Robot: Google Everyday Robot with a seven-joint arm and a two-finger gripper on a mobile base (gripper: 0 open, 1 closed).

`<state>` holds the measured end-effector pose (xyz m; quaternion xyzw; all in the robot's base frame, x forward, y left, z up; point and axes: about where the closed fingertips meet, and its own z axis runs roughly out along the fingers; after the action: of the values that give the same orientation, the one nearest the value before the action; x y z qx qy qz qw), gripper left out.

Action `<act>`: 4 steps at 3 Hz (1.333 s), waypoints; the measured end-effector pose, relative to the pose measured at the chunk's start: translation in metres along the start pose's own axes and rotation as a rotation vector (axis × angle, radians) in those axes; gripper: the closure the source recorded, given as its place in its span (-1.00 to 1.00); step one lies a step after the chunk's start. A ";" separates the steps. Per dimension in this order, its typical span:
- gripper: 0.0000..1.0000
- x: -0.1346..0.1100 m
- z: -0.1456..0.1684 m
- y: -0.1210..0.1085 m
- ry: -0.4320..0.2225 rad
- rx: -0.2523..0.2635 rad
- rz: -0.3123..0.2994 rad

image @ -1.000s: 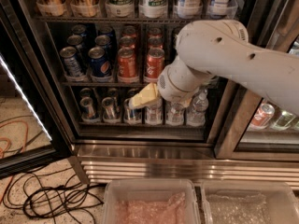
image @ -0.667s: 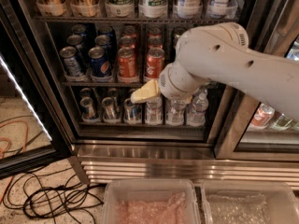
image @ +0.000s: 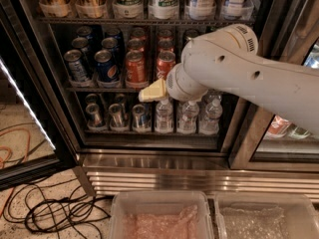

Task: Pick coke can from middle shelf of fridge

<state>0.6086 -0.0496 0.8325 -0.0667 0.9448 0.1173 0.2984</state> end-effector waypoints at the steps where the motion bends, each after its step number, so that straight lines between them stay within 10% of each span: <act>1: -1.00 -0.010 0.005 0.002 -0.037 0.015 -0.020; 4: -0.52 -0.043 0.026 -0.002 -0.122 0.072 -0.080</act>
Offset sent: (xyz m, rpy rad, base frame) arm 0.0399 0.0059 0.0023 -0.0747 -0.1270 -0.0100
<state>0.6582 -0.0420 0.8362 -0.0865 0.9250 0.0751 0.3623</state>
